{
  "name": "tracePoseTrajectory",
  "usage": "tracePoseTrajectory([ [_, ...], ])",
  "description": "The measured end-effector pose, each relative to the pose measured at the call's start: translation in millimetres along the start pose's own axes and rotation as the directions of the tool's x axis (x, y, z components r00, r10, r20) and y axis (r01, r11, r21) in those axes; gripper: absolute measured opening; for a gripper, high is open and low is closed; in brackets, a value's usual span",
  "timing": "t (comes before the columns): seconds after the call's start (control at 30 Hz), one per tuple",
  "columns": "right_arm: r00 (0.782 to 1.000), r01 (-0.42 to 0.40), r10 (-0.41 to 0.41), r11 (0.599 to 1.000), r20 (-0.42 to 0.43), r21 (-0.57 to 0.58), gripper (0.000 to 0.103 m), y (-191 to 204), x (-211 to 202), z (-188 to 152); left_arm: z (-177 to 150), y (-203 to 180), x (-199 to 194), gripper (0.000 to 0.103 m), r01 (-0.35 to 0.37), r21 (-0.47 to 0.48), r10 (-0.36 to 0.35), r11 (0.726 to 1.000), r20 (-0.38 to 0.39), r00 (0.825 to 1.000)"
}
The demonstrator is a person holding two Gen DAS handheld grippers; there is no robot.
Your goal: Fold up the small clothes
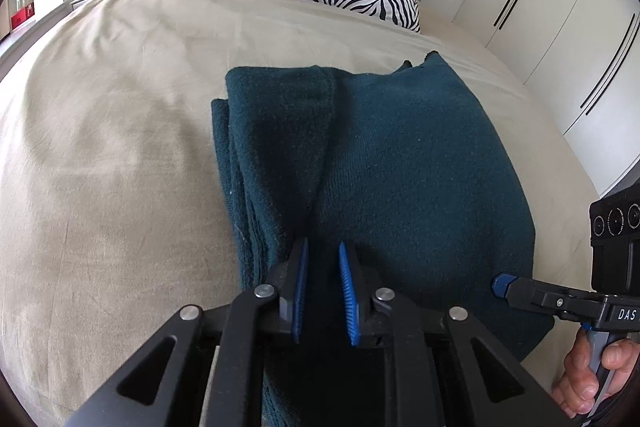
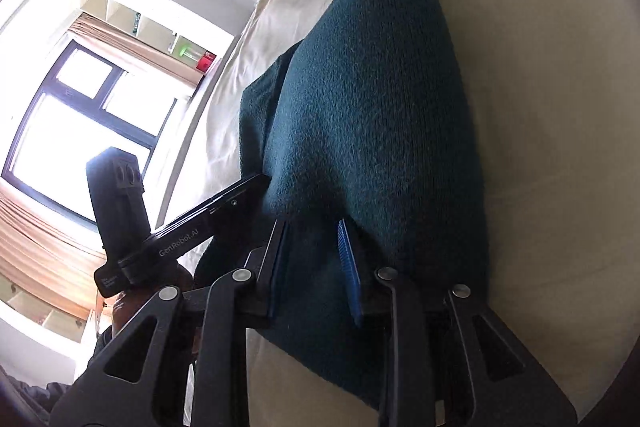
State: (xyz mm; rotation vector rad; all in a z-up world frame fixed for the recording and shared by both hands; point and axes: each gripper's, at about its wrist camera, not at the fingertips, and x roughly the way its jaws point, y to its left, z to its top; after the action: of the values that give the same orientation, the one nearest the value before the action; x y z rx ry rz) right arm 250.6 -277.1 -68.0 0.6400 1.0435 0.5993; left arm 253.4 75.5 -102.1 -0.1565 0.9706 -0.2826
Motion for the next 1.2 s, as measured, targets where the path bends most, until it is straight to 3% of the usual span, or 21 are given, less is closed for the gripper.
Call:
tracePoseTrajectory([
  [0.1,0.998,-0.058,0.059,0.997,-0.001,0.045,0.024,-15.7,-18.5,-4.9,0.5,3.4,-2.0,0.019,0.015,-0.026,-0.015,1.0,-0.005,1.0],
  [0.2,0.998,-0.065,0.065,0.997,-0.005,0.042,0.024,-22.9,-33.2,-13.1,0.2,4.6,-3.0,0.019,0.026,-0.04,-0.026,0.999,-0.002,1.0],
  [0.4,0.989,0.063,-0.082,0.988,-0.125,-0.143,0.024,-0.4,-25.8,-20.6,-7.3,8.0,-9.1,0.019,0.04,-0.048,-0.04,0.998,0.005,0.999],
  [0.5,0.99,0.085,-0.099,0.987,-0.099,-0.137,0.024,11.9,-29.7,12.0,-10.8,7.1,-11.3,0.019,0.032,-0.037,-0.032,0.999,0.011,0.999],
  [0.67,0.999,-0.001,-0.002,0.997,-0.044,-0.077,0.024,17.9,-13.5,83.4,-12.4,3.9,-12.1,0.019,0.02,-0.023,-0.019,1.0,0.024,1.0],
  [0.8,0.999,0.017,-0.014,0.997,-0.038,0.071,0.023,-7.5,26.2,135.5,-12.3,7.6,-12.4,0.019,0.035,-0.043,-0.034,0.998,0.024,0.999],
  [0.87,1.0,0.004,-0.002,0.993,-0.019,0.12,0.014,-23.5,42.3,151.2,-11.7,9.4,-11.8,0.019,0.046,-0.056,-0.045,0.997,0.022,0.999],
  [0.9,1.0,0.022,-0.021,0.99,-0.006,0.141,0.0,-29.8,45.9,155.7,-11.6,10.1,-12.3,0.018,0.051,-0.06,-0.049,0.997,0.022,0.999],
  [1.07,0.989,0.145,-0.14,0.984,-0.057,0.104,0.0,-23.9,50.3,170.0,-12.7,12.4,-14.2,0.018,0.058,-0.065,-0.057,0.996,0.023,0.998],
  [1.1,0.989,0.142,-0.137,0.985,-0.063,0.1,0.007,-16.0,51.3,173.6,-13.2,12.9,-14.7,0.018,0.061,-0.069,-0.059,0.996,0.022,0.998],
  [1.17,0.997,0.072,-0.07,0.993,-0.02,0.098,0.011,-4.0,47.9,179.0,-13.6,12.7,-15.1,0.018,0.061,-0.071,-0.059,0.996,0.021,0.998],
  [1.2,0.999,0.052,-0.052,0.993,-0.005,0.103,0.019,-0.5,43.2,181.7,-13.5,12.4,-15.1,0.018,0.059,-0.07,-0.058,0.996,0.019,0.998],
])
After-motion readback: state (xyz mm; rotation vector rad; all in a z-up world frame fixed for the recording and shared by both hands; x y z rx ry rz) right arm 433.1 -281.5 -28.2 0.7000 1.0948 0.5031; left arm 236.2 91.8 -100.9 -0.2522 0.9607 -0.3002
